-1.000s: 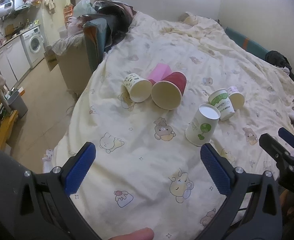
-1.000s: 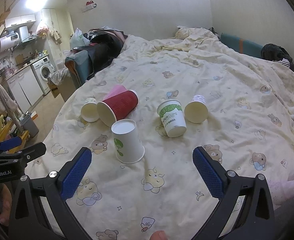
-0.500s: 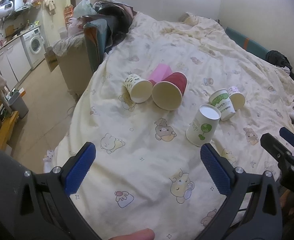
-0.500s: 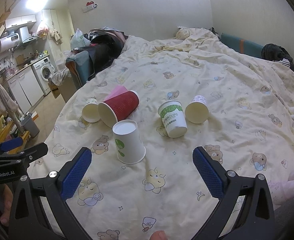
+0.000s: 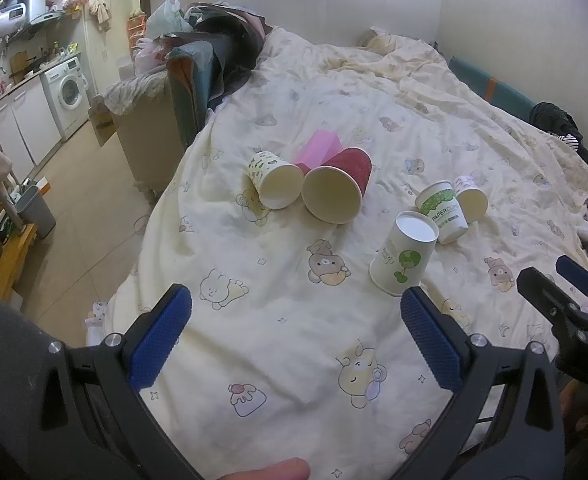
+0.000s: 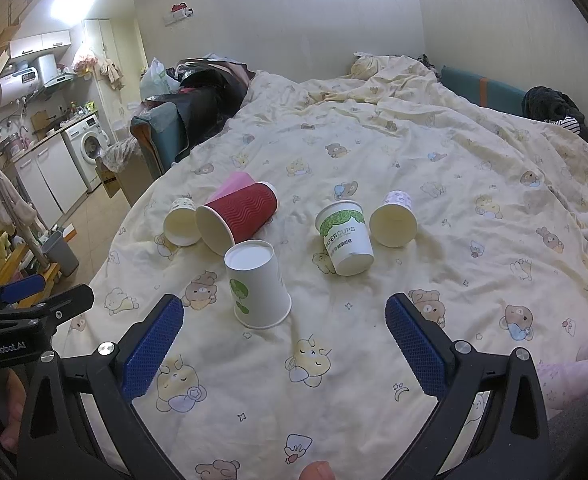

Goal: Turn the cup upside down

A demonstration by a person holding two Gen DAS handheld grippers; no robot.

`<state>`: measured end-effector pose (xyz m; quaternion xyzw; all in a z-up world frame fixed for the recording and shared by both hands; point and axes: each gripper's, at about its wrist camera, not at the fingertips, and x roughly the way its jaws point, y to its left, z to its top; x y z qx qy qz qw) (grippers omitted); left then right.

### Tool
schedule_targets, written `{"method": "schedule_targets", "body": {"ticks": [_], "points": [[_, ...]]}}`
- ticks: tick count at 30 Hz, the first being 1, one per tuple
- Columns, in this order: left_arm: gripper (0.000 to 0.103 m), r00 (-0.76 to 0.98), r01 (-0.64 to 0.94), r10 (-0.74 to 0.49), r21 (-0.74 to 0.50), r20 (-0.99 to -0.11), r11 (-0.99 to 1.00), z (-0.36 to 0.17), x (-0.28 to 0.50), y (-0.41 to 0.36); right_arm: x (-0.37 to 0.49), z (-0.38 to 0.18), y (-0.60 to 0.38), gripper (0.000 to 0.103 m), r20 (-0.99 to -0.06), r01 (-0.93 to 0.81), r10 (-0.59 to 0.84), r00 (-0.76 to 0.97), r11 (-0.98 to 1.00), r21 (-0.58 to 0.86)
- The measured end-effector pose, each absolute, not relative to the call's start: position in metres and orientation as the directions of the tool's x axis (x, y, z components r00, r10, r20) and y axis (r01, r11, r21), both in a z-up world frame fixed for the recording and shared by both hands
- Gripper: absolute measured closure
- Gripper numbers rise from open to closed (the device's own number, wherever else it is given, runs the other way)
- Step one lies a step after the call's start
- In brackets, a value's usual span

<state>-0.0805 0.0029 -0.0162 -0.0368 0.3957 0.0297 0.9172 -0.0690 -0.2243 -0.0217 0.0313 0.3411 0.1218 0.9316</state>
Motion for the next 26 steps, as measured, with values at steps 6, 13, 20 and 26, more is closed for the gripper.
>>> {"method": "schedule_targets", "body": {"ticks": [6, 13, 20, 26], "points": [[0.000, 0.689, -0.083, 0.023, -0.048, -0.724, 0.995, -0.0156, -0.0796, 0.0021, -0.0697, -0.0212, -0.2240, 0.000, -0.625, -0.209, 0.251, 0.739, 0.968, 0.141], [0.000, 0.685, -0.083, 0.021, -0.050, -0.728, 0.995, -0.0154, -0.0781, 0.0016, -0.0701, -0.0209, -0.2237, 0.000, -0.626, -0.207, 0.250, 0.739, 0.968, 0.141], [0.000, 0.685, -0.081, 0.018, -0.052, -0.728, 0.995, -0.0159, -0.0785, 0.0022, -0.0699, -0.0210, -0.2236, 0.000, -0.626, -0.209, 0.250, 0.738, 0.968, 0.140], [0.000, 0.682, -0.077, 0.008, -0.060, -0.732, 0.995, -0.0173, -0.0782, 0.0024, -0.0706, -0.0207, -0.2227, 0.000, -0.628, -0.211, 0.251, 0.737, 0.968, 0.139]]}}
